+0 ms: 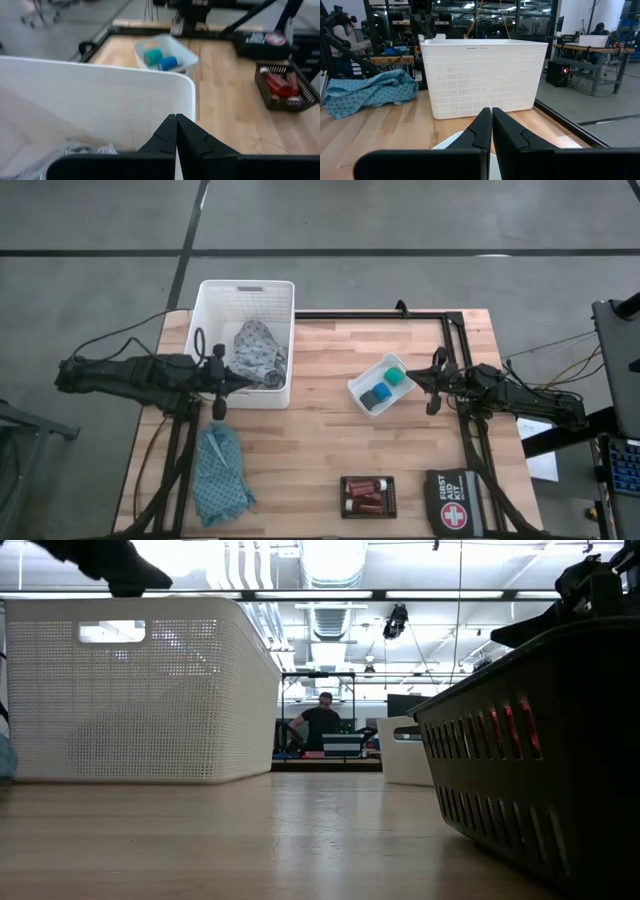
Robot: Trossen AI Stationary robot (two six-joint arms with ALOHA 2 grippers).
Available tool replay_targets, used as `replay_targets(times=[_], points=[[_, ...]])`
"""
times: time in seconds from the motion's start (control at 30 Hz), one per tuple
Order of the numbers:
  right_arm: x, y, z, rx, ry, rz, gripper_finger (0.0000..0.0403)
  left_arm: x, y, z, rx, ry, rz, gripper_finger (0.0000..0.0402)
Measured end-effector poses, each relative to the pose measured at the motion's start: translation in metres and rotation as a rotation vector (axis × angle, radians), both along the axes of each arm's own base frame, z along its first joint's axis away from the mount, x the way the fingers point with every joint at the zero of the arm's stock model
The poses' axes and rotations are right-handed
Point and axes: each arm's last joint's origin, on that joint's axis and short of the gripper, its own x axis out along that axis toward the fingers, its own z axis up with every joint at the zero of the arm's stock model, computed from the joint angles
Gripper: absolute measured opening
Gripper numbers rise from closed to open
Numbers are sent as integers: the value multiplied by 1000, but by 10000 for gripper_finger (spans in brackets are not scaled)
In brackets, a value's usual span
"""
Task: Pick & place medical supplies in basket/bin
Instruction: Put the blue patient gown into the large white bin
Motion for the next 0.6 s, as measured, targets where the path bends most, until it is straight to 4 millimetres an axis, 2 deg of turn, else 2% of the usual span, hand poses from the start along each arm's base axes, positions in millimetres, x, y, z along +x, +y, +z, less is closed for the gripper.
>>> replay_targets(times=[0.17,0.3,0.43,0.6], points=[[0,0,0,0,0,0,11,12,-2,24,-37,101,50,6],[0,0,0,0,0,0,11,28,-8,44,2,180,138,6],[0,0,0,0,0,0,11,40,-21,66,-30,272,231,6],[0,0,0,0,0,0,11,45,-45,82,-189,349,450,6]])
